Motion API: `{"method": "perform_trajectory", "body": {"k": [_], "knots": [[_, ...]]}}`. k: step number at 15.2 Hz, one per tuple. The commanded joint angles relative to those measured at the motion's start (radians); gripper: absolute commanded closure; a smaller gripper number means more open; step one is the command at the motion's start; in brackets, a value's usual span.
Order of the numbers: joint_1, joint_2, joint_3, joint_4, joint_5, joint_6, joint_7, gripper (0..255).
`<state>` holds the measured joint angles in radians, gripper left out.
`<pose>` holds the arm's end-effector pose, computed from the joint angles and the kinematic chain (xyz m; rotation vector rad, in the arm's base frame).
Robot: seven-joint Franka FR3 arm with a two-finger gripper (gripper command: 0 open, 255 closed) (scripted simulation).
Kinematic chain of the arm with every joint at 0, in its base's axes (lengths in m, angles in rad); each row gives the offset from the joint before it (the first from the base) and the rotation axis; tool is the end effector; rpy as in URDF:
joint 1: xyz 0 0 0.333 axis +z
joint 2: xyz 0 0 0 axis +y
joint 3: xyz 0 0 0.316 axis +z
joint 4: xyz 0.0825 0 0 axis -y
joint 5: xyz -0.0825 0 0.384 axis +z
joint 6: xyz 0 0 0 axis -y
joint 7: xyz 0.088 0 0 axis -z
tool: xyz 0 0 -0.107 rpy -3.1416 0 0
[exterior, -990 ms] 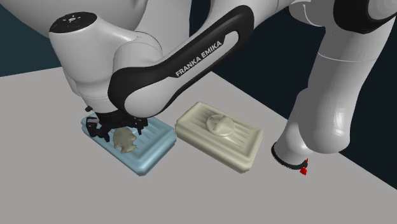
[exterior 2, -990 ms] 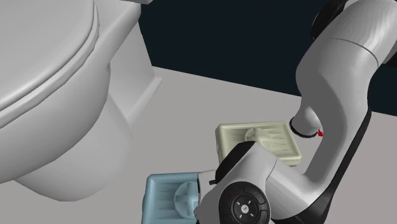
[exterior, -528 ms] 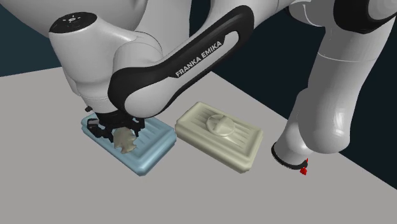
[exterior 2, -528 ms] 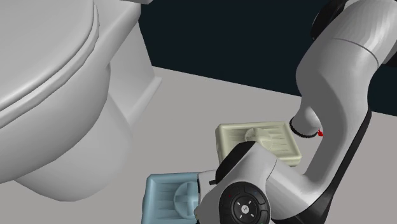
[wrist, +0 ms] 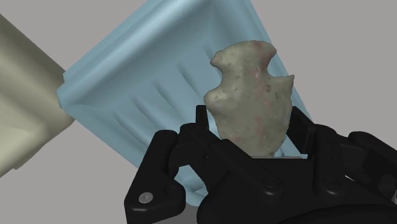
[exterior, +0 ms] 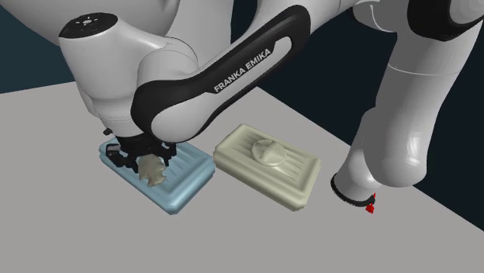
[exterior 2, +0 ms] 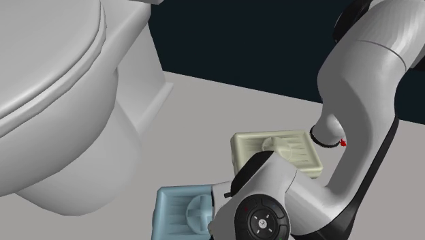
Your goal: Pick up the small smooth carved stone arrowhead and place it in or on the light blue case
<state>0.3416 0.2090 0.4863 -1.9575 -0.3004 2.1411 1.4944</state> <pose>0.4197 0.4231 0.3828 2.9758 -0.7808 0.2234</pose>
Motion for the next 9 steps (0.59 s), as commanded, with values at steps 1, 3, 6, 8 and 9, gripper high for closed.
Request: {"method": "perform_trajectory", "body": {"k": [1,3,6,8,9], "knots": [[-0.001,-0.009,0.002,0.010,0.008,-0.017,-0.007,255],[-0.003,-0.021,0.004,0.023,0.018,-0.040,-0.016,255],[-0.005,-0.038,0.007,0.045,0.032,-0.074,-0.029,255],[-0.006,-0.047,0.009,0.060,0.040,-0.097,-0.037,255],[-0.006,-0.052,0.010,0.068,0.044,-0.109,-0.041,255]]}}
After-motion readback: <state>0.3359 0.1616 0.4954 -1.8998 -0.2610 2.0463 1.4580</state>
